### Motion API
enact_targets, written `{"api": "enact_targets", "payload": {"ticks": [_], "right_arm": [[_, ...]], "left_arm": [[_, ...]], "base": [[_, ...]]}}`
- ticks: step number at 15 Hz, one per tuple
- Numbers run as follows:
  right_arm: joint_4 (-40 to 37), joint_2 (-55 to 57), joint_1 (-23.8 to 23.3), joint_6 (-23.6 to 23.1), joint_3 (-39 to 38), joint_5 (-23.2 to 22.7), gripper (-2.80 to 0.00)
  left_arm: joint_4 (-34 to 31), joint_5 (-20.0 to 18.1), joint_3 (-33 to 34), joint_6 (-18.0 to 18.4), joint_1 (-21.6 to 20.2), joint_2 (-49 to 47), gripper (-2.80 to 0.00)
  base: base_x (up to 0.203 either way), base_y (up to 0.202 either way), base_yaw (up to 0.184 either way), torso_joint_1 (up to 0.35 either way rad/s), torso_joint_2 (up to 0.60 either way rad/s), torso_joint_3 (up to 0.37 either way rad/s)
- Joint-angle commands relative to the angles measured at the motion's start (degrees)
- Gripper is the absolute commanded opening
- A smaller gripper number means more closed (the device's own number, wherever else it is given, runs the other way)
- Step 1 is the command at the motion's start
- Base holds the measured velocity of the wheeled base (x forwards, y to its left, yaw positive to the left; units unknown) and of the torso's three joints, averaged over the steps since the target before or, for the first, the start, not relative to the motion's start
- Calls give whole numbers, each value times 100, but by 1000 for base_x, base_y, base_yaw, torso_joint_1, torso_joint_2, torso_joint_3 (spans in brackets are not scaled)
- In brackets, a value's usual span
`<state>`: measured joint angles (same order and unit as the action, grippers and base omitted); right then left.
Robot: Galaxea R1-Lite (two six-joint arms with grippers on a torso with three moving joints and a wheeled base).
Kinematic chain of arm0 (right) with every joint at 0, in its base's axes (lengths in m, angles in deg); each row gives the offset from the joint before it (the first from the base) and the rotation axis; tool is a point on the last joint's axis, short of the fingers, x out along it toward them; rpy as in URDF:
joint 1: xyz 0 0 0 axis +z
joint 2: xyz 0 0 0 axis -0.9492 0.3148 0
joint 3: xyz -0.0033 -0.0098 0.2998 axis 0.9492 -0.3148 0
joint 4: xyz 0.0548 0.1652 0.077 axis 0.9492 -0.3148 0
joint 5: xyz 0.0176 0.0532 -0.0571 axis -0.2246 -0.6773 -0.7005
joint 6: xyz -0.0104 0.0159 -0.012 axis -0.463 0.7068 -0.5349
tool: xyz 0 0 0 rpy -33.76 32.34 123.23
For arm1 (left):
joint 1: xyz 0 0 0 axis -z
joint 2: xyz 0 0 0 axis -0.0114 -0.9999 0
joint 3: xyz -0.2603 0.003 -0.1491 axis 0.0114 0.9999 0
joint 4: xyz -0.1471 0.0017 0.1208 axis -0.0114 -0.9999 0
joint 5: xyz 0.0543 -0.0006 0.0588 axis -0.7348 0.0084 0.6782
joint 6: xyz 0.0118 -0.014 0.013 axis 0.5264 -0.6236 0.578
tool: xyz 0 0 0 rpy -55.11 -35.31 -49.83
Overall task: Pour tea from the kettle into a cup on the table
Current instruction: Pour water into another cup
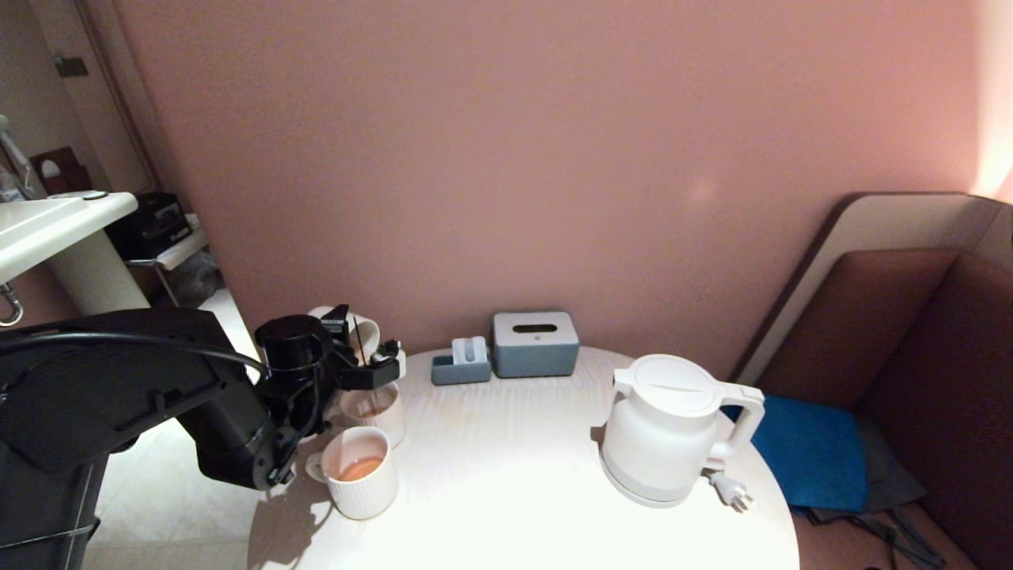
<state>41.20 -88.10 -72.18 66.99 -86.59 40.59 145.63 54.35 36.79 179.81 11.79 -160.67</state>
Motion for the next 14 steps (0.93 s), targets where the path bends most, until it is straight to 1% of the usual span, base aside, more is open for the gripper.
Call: {"api": "enact_targets", "payload": {"ticks": [1, 6, 10, 14], "right_arm": [[-2, 7, 0, -2, 1, -3, -280], [-2, 7, 0, -2, 1, -3, -280], [-2, 7, 0, -2, 1, -3, -280], [-2, 7, 0, -2, 1, -3, -280]], "left_arm": [[43, 13, 21, 57, -5, 10, -280], [52, 13, 39, 157, -14, 27, -280], [166, 13, 30, 338, -75, 18, -280], [166, 13, 13, 363, -102, 36, -280]], "base": [[0, 0, 0, 0, 0, 0], [0, 0, 0, 0, 0, 0], [0, 0, 0, 0, 0, 0], [0, 0, 0, 0, 0, 0]]}}
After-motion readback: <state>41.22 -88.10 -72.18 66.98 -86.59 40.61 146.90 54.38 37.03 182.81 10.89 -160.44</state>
